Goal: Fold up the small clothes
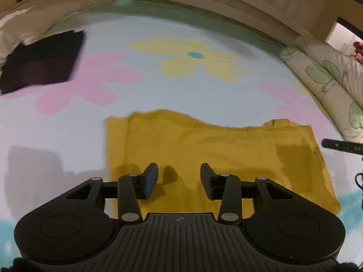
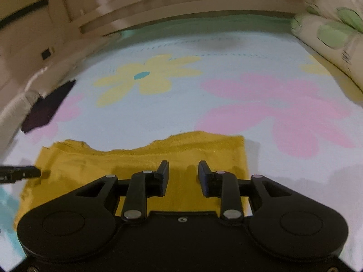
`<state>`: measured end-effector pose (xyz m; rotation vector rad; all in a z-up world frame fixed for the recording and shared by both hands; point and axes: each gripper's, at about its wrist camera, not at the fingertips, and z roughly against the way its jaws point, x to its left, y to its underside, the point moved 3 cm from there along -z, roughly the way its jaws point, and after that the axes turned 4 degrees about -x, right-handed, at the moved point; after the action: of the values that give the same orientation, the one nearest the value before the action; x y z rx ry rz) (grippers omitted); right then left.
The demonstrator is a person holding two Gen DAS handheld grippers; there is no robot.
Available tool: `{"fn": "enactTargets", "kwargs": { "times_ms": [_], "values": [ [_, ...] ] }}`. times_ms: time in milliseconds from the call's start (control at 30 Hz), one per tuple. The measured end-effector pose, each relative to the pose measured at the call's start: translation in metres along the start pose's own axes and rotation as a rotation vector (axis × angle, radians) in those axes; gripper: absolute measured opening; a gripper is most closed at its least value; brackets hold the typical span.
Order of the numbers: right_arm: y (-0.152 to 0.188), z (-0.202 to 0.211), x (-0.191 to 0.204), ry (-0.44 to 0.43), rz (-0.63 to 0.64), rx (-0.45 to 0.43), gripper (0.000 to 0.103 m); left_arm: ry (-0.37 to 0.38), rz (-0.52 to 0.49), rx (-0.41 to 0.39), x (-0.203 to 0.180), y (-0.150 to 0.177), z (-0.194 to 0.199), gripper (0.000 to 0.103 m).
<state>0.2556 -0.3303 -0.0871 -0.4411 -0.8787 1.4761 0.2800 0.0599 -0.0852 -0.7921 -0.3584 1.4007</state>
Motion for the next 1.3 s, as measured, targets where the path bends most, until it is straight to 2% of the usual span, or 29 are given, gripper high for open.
{"fn": "enactTargets", "kwargs": {
  "times_ms": [100, 233, 300, 433, 600, 800, 933, 1067, 1300],
  "values": [
    [0.007, 0.021, -0.01, 0.018, -0.026, 0.019, 0.047, -0.021, 0.074, 0.02, 0.014, 0.013, 0.021, 0.042],
    [0.025, 0.047, -0.021, 0.006, -0.093, 0.052, 0.052, -0.029, 0.157, 0.051, 0.026, 0.031, 0.035, 0.049],
    [0.036, 0.059, -0.022, 0.013, -0.102, 0.071, 0.053, -0.028, 0.17, 0.06, 0.026, 0.042, 0.038, 0.049],
    [0.053, 0.073, -0.026, 0.015, -0.137, 0.116, 0.061, -0.017, 0.143, 0.079, 0.018, 0.053, 0.034, 0.049],
    [0.068, 0.078, -0.034, 0.02, -0.157, 0.139, 0.061, 0.018, 0.105, 0.094, 0.012, 0.056, 0.019, 0.049],
    [0.077, 0.063, -0.033, -0.015, -0.141, 0.192, 0.06, 0.058, 0.075, 0.106, 0.008, 0.058, 0.011, 0.049],
    [0.08, 0.052, -0.03, -0.029, -0.126, 0.227, 0.049, 0.072, 0.099, 0.113, 0.011, 0.059, 0.007, 0.049],
    [0.083, 0.048, -0.027, -0.04, -0.125, 0.245, 0.048, 0.082, 0.086, 0.123, 0.006, 0.06, 0.007, 0.049],
    [0.085, 0.048, -0.026, -0.049, -0.126, 0.248, 0.046, 0.022, 0.067, 0.087, 0.009, 0.053, 0.013, 0.049]
  ]
}}
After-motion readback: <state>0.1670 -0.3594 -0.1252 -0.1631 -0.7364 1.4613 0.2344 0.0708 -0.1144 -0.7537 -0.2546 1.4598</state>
